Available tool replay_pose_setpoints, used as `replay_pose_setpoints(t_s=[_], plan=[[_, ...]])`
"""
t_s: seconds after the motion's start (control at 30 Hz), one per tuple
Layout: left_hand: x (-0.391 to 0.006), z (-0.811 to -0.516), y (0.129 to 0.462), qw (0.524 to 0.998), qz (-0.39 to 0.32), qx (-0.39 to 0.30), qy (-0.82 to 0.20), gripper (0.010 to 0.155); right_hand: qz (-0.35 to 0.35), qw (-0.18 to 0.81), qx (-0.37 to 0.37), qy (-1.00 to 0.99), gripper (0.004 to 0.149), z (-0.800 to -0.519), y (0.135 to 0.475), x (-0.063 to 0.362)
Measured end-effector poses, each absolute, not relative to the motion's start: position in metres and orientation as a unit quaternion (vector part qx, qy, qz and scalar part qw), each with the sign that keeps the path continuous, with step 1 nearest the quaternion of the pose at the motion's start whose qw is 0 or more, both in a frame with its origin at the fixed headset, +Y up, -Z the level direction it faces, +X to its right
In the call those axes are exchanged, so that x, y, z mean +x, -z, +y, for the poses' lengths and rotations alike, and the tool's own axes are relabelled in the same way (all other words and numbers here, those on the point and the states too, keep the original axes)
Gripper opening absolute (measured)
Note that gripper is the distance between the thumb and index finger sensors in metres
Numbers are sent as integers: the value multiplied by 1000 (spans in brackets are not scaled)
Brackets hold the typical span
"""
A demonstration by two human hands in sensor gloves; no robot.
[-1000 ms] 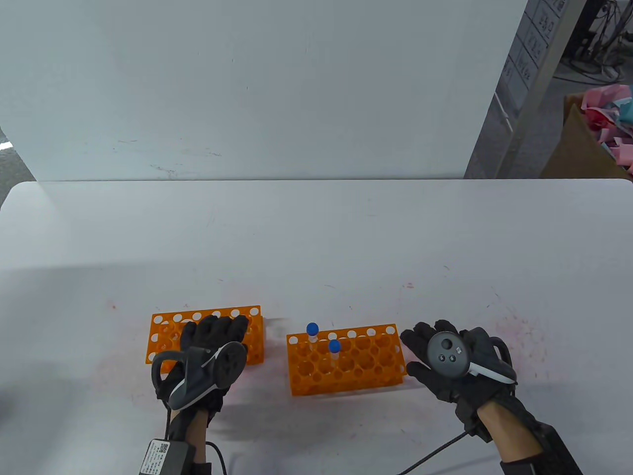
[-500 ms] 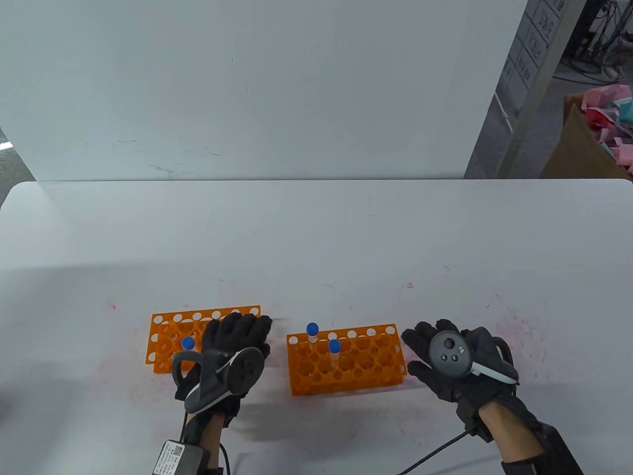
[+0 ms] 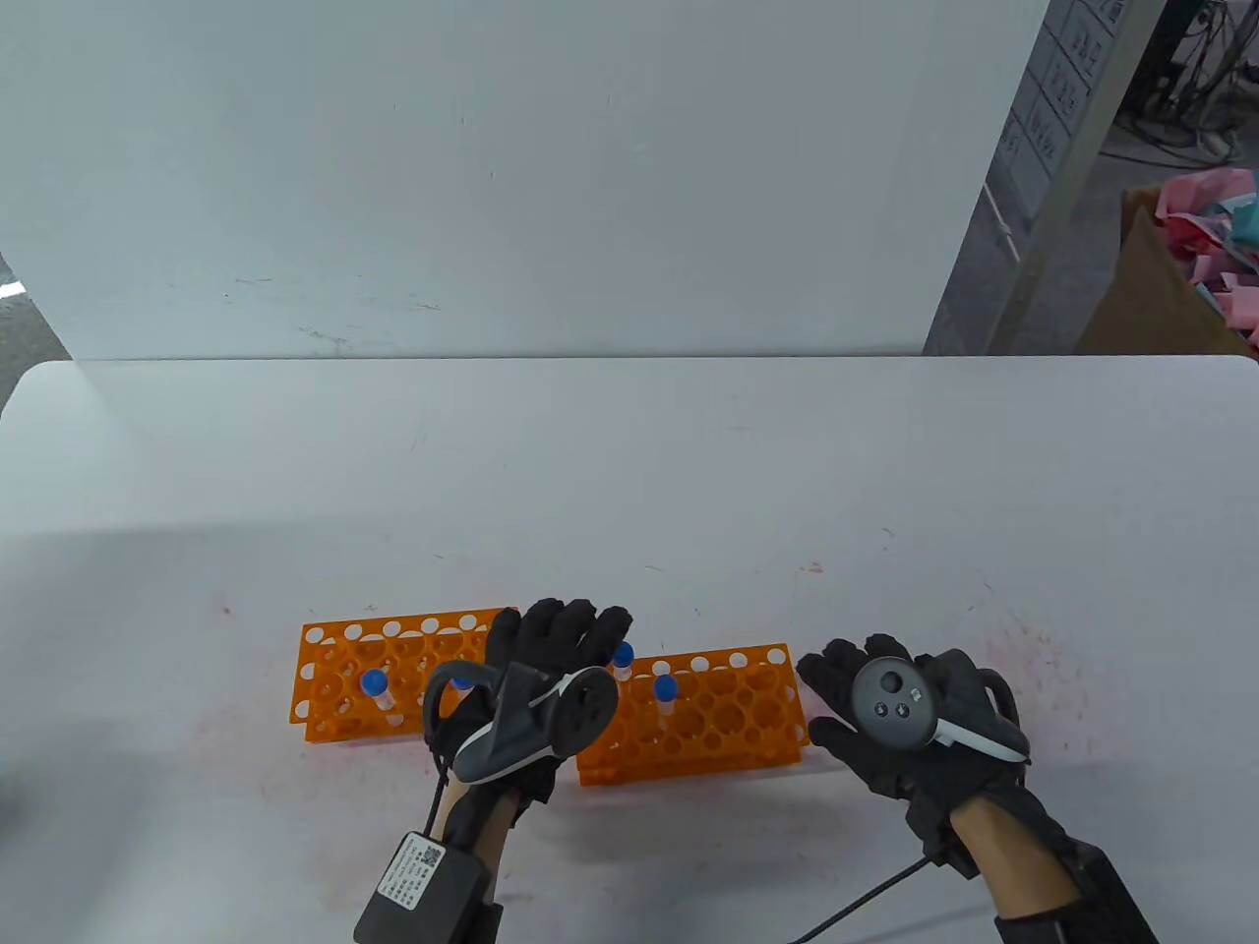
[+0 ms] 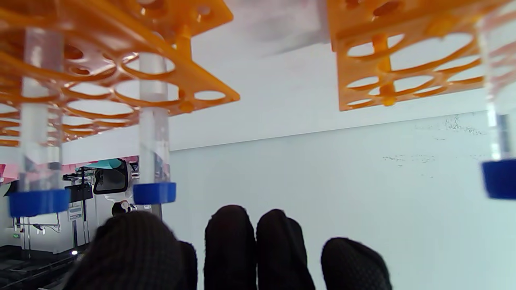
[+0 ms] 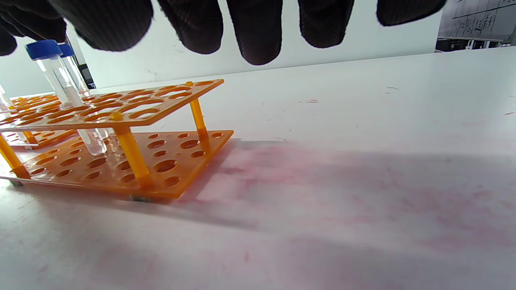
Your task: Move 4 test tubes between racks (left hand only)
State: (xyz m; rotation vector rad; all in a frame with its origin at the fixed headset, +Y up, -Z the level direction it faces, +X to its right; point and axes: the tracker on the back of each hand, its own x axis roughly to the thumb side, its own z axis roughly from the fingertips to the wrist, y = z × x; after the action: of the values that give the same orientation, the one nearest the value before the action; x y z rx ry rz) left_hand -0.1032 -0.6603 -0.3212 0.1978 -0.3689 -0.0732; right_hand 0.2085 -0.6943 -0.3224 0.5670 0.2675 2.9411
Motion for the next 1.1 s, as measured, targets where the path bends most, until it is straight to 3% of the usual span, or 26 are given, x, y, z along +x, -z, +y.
replay_pose_setpoints(t_s=[0.27,0.63,1.1], plan=[[-88,-678,321,971,-209,114,11,61,92,71,191,-975,64,-694,322,209],[-79,-683,328,971,-187,149,28,50,94,79,189,-974,64,-693,324,209],[-78,-686,330,974,-176,138,27,53,92,85,190,-974,64,-693,325,209]])
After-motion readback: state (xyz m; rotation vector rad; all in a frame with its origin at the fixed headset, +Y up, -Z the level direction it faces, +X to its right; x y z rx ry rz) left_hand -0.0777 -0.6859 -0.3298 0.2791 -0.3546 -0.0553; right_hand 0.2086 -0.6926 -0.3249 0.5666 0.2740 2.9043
